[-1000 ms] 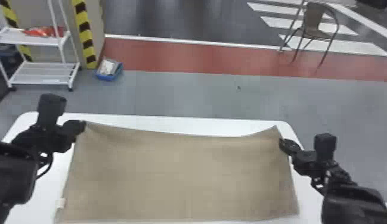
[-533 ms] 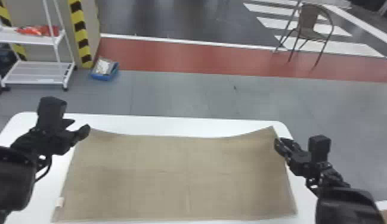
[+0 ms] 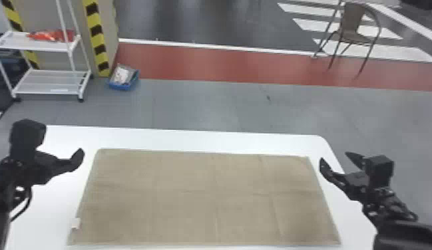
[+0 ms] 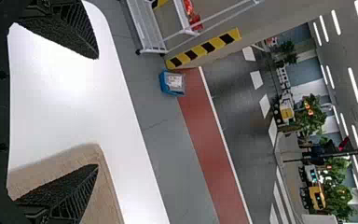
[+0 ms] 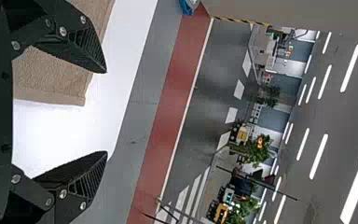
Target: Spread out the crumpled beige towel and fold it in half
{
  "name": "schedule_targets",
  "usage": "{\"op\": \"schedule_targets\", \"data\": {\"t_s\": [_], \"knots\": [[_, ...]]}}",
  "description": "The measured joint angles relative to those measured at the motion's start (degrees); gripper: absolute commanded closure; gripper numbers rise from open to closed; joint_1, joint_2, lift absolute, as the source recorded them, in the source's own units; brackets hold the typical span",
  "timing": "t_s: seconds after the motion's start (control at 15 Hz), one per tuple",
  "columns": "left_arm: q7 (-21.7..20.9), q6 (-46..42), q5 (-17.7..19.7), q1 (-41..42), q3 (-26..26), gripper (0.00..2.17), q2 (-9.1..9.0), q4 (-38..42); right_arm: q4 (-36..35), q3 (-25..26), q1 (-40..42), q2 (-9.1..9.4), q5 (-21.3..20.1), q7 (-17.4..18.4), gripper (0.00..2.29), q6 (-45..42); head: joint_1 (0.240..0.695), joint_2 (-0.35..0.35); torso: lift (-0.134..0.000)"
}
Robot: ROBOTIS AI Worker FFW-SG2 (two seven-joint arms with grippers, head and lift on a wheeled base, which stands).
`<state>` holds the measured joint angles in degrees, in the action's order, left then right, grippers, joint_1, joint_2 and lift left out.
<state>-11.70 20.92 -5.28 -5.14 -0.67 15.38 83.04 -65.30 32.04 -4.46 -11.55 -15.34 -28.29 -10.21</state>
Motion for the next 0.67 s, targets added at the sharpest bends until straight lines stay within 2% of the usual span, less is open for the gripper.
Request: {"op": "schedule_targets", "data": {"t_s": [0.2,0.4,0.53,0.67], "knots": [[-1.35,-3.48,0.40,5.53,3.47,0.03,1.83,3.52,-7.52,1.67,4.98,0.07,1.47,-2.96,0.10,0.87,0.695,-0.165,0.000],[-6.19,-9.13,1.30,10.62,7.61,0.04,2.78,5.87,-13.20,2.99,9.98,0.21,1.71,-8.41,0.10,-0.43,0.695,-0.150,0.000],[-10.01,-15.01,1.77,13.86,10.09,0.03,2.91,6.24,-15.13,5.40,12.72,0.21,1.83,-14.32,0.20,-5.05,0.695,-0.148,0.000],[-13.34,-22.14,1.80,17.21,11.66,0.03,3.74,5.85,-16.38,7.52,16.25,0.01,1.91,-20.16,0.22,-13.38,0.695,-0.139,0.000]]}}
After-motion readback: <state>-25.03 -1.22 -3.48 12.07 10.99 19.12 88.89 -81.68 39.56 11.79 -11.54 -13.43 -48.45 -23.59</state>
